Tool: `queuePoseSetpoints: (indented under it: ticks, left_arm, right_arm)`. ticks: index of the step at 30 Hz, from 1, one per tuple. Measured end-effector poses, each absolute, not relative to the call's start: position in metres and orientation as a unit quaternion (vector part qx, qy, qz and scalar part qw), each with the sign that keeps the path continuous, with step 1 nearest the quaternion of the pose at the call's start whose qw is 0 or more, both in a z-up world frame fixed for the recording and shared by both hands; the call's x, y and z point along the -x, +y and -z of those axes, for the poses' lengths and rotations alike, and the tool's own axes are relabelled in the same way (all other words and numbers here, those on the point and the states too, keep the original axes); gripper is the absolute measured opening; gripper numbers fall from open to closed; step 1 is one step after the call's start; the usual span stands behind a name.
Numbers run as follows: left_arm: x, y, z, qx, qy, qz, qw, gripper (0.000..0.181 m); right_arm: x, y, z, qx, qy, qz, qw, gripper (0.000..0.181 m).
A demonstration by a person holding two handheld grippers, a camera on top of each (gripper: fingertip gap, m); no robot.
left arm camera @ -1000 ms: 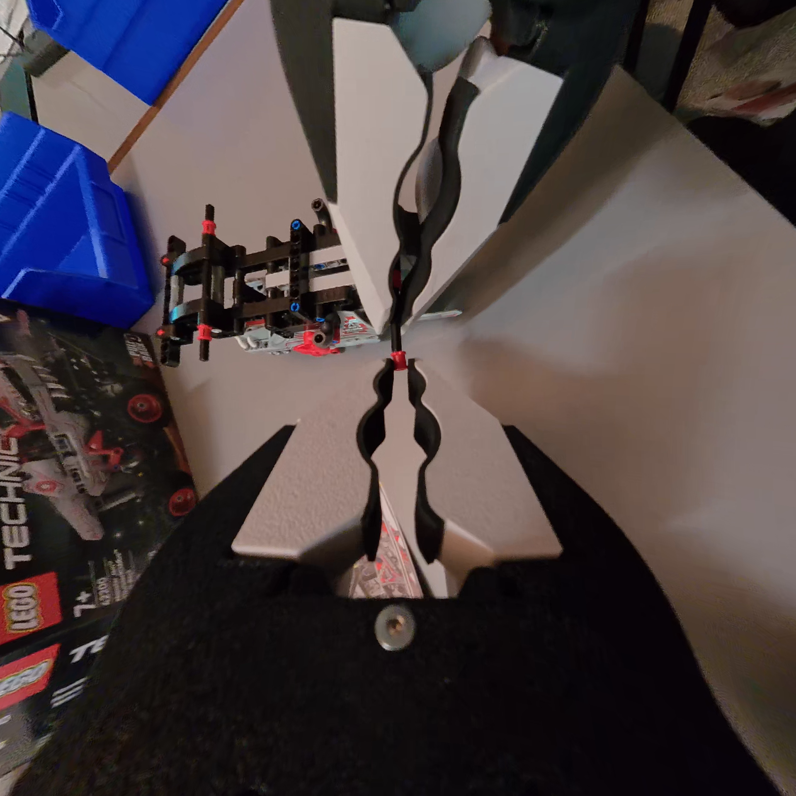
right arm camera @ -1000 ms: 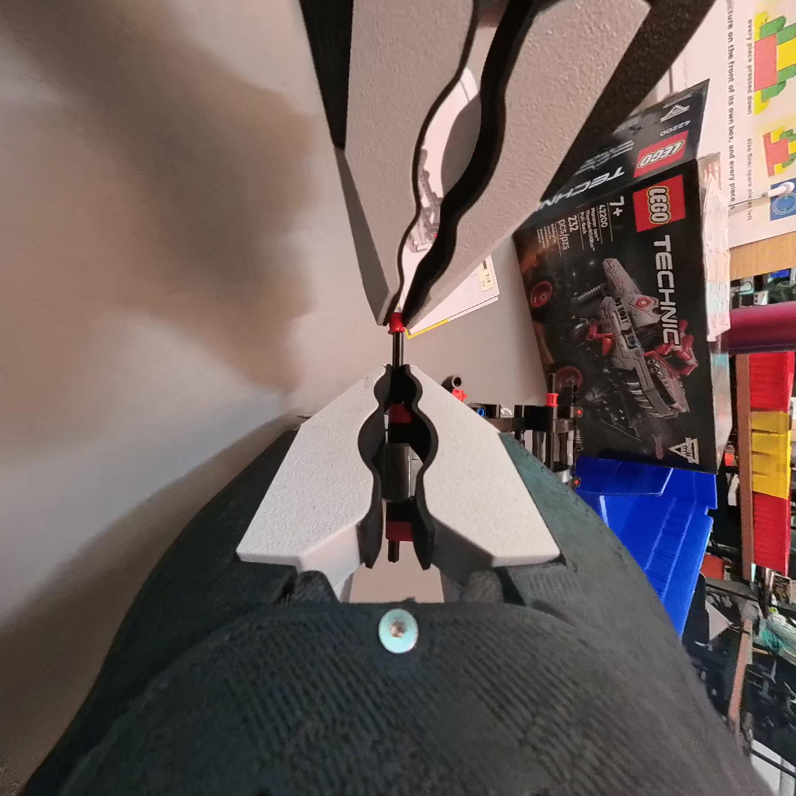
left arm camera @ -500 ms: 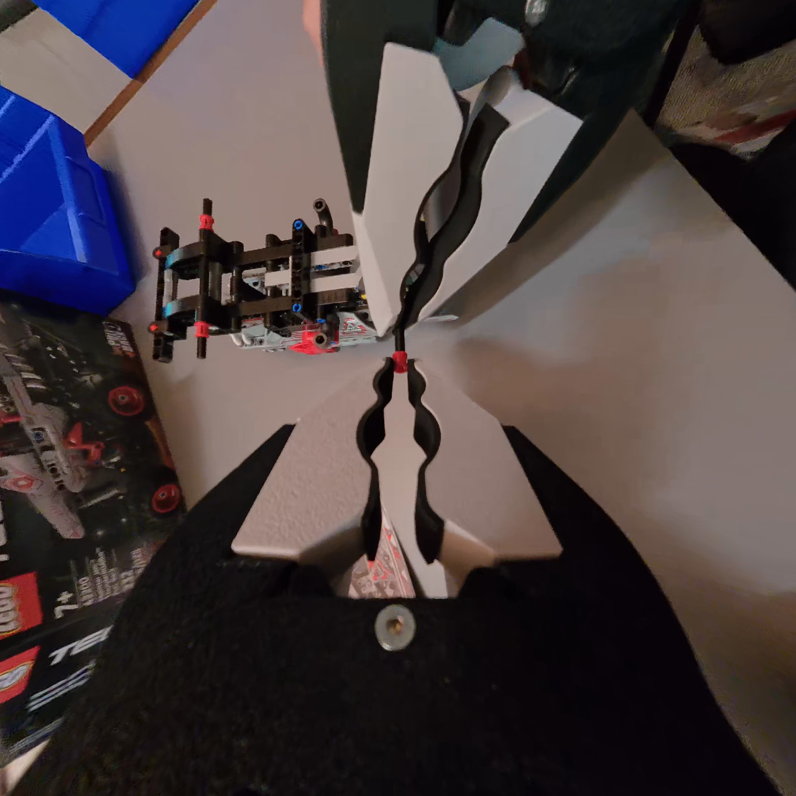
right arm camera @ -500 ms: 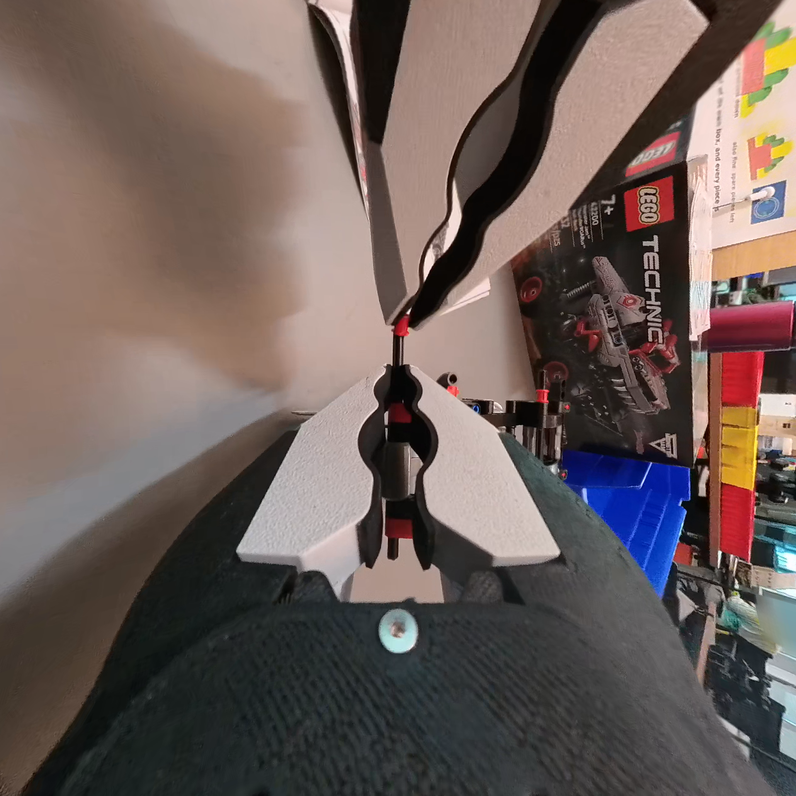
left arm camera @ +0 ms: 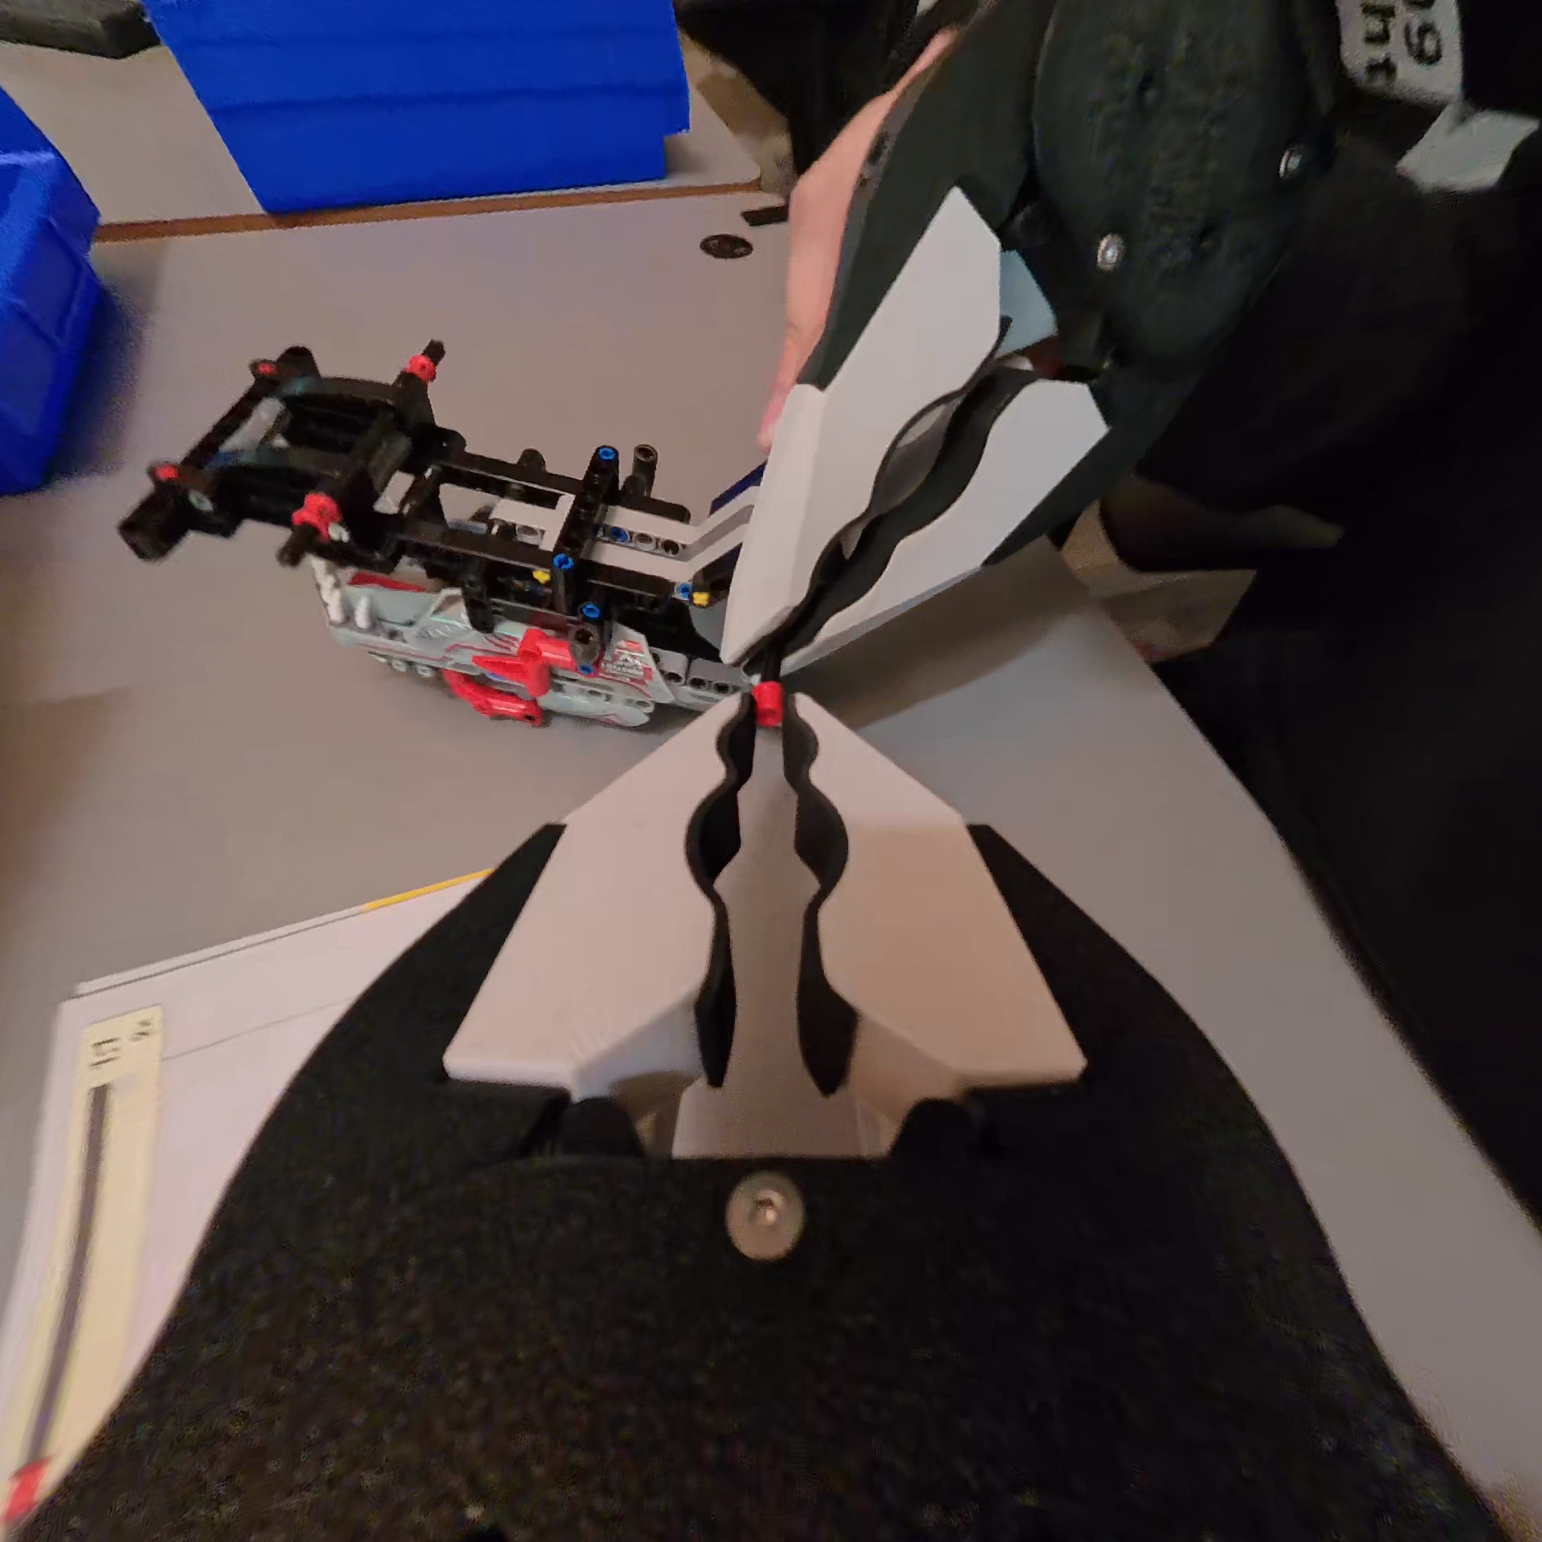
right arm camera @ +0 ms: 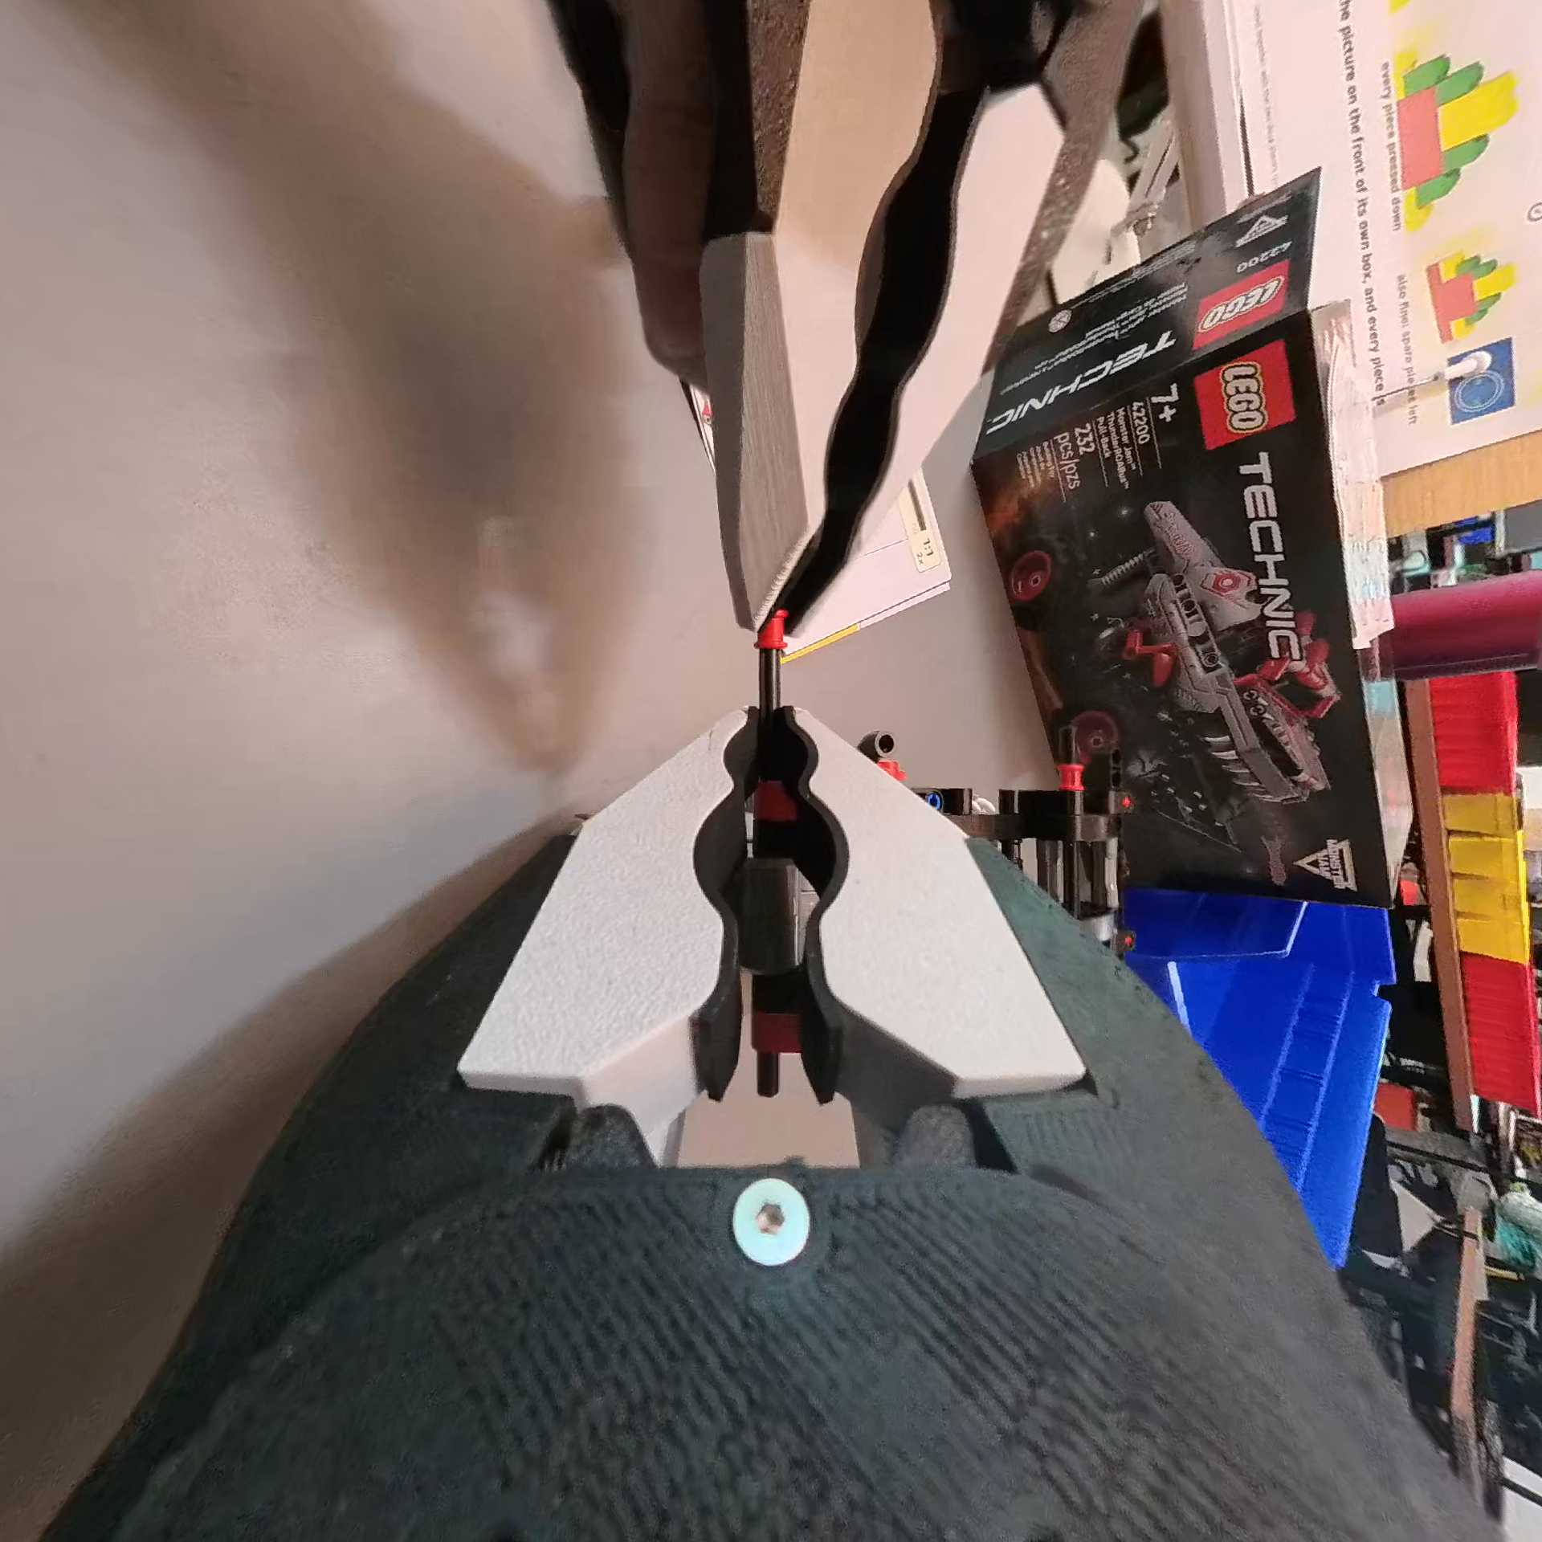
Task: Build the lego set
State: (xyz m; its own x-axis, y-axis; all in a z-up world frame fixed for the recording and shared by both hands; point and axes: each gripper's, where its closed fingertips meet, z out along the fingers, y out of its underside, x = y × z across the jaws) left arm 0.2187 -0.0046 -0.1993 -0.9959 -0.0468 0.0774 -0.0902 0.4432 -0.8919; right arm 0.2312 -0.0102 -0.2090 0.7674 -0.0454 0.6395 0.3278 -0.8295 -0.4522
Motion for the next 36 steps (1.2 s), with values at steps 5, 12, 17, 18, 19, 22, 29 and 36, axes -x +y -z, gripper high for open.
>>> queuePoseSetpoints:
  ticks: [5,12,17,18,19,22,29,36]
  left_arm:
    - [-0.22,-0.006,0.202,-0.113,-0.805,-0.575,0.094,0.003]
    - [-0.221,-0.009,0.198,-0.072,-0.795,-0.6,0.058,0.003]
    - [-0.223,-0.011,0.196,-0.037,-0.812,-0.582,0.016,0.003]
    - [-0.223,-0.012,0.195,-0.06,-0.807,-0.586,0.049,0.003]
    - [-0.225,-0.012,0.194,-0.082,-0.797,-0.594,0.077,0.003]
    - [-0.227,-0.015,0.192,-0.105,-0.779,-0.611,0.094,0.003]
    - [-0.225,-0.015,0.196,-0.027,-0.819,-0.573,-0.022,0.003]
    - [-0.229,-0.02,0.204,-0.077,-0.806,-0.586,0.02,0.003]
  right_arm:
    - [-0.232,-0.01,0.213,0.898,-0.071,0.328,0.284,0.002]
    - [-0.233,-0.011,0.21,0.896,-0.07,0.322,0.299,0.003]
    - [-0.235,-0.013,0.207,0.895,-0.064,0.322,0.302,0.003]
    - [-0.234,-0.012,0.207,0.895,-0.062,0.318,0.306,0.002]
    - [-0.235,-0.013,0.207,0.894,-0.059,0.32,0.308,0.002]
    - [-0.238,-0.014,0.205,0.892,-0.049,0.323,0.313,0.002]
    - [-0.235,-0.014,0.206,0.891,-0.052,0.316,0.322,0.002]
    - [-0.239,-0.019,0.215,0.896,-0.047,0.321,0.302,0.002]
